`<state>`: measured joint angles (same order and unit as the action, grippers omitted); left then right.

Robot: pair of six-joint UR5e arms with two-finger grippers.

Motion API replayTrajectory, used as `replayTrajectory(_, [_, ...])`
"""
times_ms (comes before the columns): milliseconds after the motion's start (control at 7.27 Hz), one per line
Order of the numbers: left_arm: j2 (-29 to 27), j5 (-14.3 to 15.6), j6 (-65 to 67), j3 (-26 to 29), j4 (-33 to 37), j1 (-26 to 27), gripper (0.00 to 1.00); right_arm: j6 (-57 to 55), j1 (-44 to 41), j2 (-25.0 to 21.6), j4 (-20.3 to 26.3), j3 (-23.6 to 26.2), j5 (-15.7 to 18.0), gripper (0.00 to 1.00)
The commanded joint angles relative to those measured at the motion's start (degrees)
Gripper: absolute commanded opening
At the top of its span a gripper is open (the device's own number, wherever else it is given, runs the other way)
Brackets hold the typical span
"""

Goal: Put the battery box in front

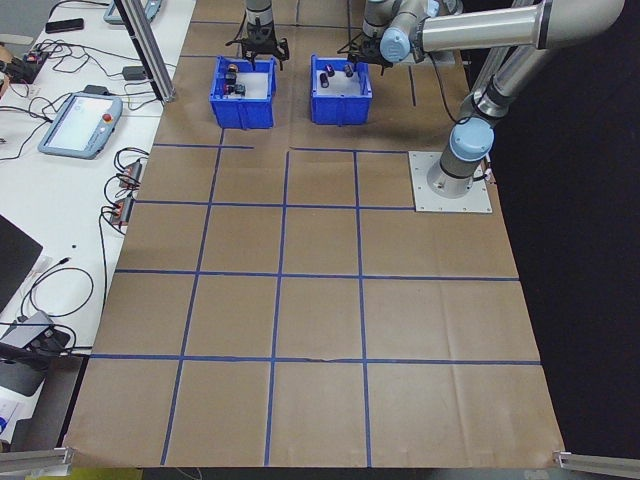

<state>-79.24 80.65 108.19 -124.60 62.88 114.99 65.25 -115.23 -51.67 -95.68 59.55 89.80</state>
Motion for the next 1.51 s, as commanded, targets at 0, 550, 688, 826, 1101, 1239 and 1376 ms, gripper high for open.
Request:
replayTrajectory(0, [-4.7,0.3,7.7,-1.6,-10.6,3.6,0.99,0.5,0.1,1.1,-1.6,3.2,0.5,1.00])
replayTrajectory(550, [-10.8,3.3,10.6,-2.6,-15.3,6.9,0.98,-0.2,0.4,0.7,-14.8,10.7,3.0,0.89])
replayTrajectory(688, [-11.8,3.5,10.6,-2.7,-13.9,6.9,0.95,-0.1,0.5,0.6,-14.4,10.5,5.3,0.63])
replayTrajectory(826, [-13.6,5.2,10.6,-2.6,-13.9,6.9,0.89,0.0,0.5,0.6,-14.4,10.3,5.7,0.43])
replayTrajectory(1101, [-13.3,7.9,10.4,-2.4,-15.7,7.3,0.37,0.0,0.4,0.2,-14.5,9.6,5.7,0.13])
replayTrajectory(1239, [-13.4,3.9,10.3,-2.4,-16.3,7.4,0.04,0.1,0.5,-0.4,-14.4,8.8,5.6,0.08])
replayTrajectory(1376, [-13.0,0.4,10.7,-2.1,-16.3,7.4,0.00,0.4,1.0,-1.0,-14.4,8.2,5.6,0.06])
